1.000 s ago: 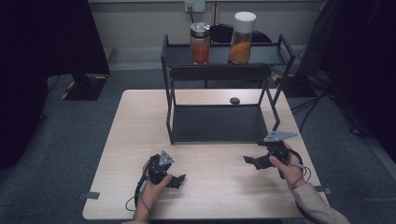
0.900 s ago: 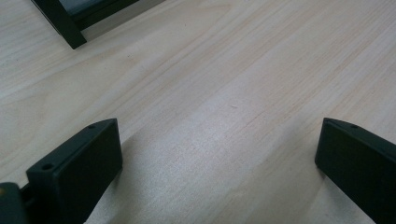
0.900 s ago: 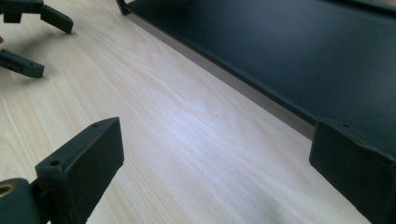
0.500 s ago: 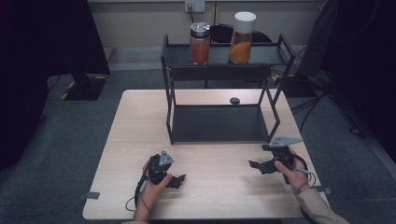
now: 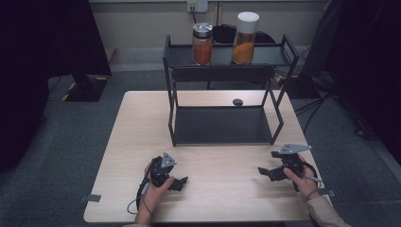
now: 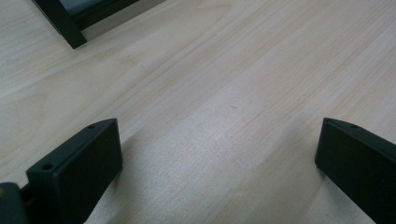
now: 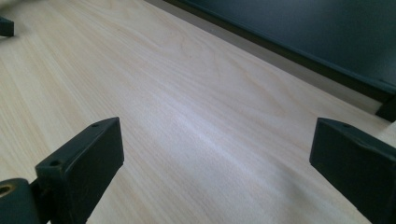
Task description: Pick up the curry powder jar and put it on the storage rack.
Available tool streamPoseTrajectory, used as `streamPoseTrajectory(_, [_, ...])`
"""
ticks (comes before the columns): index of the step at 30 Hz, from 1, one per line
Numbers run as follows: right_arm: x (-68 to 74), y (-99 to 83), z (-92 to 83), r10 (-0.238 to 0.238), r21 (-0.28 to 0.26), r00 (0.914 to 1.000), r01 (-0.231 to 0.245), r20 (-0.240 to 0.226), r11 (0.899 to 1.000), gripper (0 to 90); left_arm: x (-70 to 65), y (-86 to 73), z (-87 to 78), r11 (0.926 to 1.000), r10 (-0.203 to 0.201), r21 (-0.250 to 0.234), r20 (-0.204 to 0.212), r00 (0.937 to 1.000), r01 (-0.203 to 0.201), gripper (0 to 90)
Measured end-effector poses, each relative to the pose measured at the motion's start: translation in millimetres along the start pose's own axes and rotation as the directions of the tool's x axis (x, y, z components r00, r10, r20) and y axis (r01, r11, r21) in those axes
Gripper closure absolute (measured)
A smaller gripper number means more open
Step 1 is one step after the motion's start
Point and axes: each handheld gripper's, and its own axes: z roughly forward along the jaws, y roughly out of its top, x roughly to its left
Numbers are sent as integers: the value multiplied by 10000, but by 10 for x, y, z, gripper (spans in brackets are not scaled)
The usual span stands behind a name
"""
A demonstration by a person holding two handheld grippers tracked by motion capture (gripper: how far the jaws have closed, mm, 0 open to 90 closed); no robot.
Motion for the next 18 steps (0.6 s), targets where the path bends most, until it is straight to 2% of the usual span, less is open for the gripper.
streamPoseTrajectory(11, [-3,-89,-59,-356,275,9992,351,170,9990,21,0,0,0,10000,-3,-1,-1,10000,3,0])
streamPoseTrajectory(18, [-13,-144,-104,-431,467,9986,417,294,9980,21,-1,0,0,10000,-4,0,-1,10000,4,0])
